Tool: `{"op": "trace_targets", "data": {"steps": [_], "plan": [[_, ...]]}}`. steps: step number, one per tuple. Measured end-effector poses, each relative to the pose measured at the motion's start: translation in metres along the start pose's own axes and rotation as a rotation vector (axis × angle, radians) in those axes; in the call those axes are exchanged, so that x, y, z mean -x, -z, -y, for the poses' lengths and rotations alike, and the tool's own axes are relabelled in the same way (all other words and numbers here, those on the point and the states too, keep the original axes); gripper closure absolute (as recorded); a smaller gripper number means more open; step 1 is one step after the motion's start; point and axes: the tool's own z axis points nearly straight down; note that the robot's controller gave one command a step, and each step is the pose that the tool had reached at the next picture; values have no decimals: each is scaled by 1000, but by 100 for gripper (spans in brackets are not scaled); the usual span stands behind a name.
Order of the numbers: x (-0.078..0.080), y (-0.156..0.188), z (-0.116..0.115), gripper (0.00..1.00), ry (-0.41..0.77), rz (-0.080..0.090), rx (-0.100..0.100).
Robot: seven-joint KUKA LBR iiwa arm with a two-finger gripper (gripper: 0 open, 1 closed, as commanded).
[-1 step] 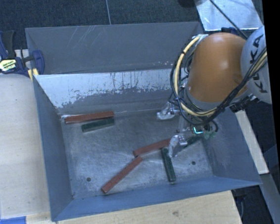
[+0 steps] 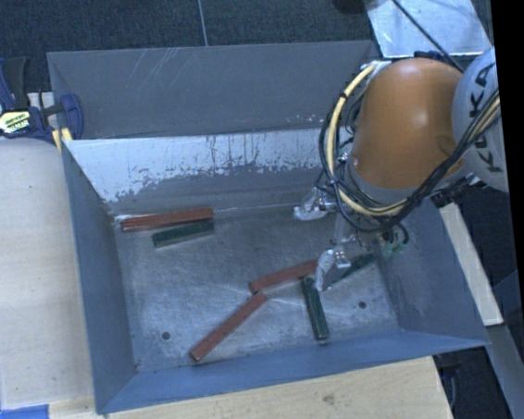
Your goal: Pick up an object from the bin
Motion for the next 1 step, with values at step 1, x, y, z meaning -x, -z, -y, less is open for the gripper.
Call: {"op": "trace_targets", "data": {"steps": [1], "plan": [[17, -124, -29, 100, 114, 7, -2]]}}
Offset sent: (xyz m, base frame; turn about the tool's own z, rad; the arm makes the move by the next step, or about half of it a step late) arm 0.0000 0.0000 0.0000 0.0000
